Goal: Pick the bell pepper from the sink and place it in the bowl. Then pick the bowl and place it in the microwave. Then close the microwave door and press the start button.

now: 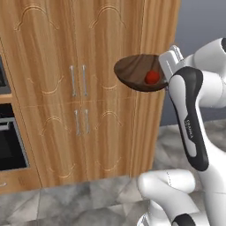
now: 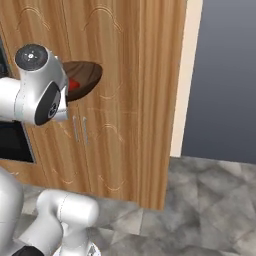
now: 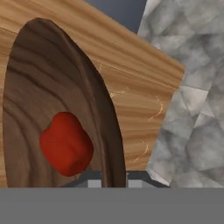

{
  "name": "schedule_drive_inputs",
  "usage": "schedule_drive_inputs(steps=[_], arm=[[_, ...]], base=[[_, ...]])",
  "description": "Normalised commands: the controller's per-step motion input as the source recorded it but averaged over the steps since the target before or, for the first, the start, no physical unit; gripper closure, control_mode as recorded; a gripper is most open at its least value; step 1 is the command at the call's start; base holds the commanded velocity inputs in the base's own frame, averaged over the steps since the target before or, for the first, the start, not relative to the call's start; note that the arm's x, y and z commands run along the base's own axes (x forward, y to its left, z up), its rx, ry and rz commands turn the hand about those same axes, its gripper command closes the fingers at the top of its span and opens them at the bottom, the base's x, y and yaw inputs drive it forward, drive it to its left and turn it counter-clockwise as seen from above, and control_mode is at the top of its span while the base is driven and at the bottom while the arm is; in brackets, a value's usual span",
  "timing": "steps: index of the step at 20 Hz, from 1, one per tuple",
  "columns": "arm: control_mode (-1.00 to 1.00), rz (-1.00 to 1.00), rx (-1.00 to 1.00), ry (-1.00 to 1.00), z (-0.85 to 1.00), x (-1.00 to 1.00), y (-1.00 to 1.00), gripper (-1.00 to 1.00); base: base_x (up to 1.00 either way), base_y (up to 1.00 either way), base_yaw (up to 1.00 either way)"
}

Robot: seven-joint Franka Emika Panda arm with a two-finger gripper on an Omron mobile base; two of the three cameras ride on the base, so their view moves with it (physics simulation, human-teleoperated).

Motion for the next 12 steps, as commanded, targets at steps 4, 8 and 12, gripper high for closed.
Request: schedule_drive_inputs(steps=[4,8,12], arm=[[1.0,0.0,0.0,0.0,0.0,0.0,0.0,1.0],[1.0,0.0,0.0,0.0,0.0,0.0,0.0,1.0],[1.0,0.0,0.0,0.0,0.0,0.0,0.0,1.0]], base=[[0.2,1.0,0.0],[0.18,1.0,0.0],[0.19,1.0,0.0]])
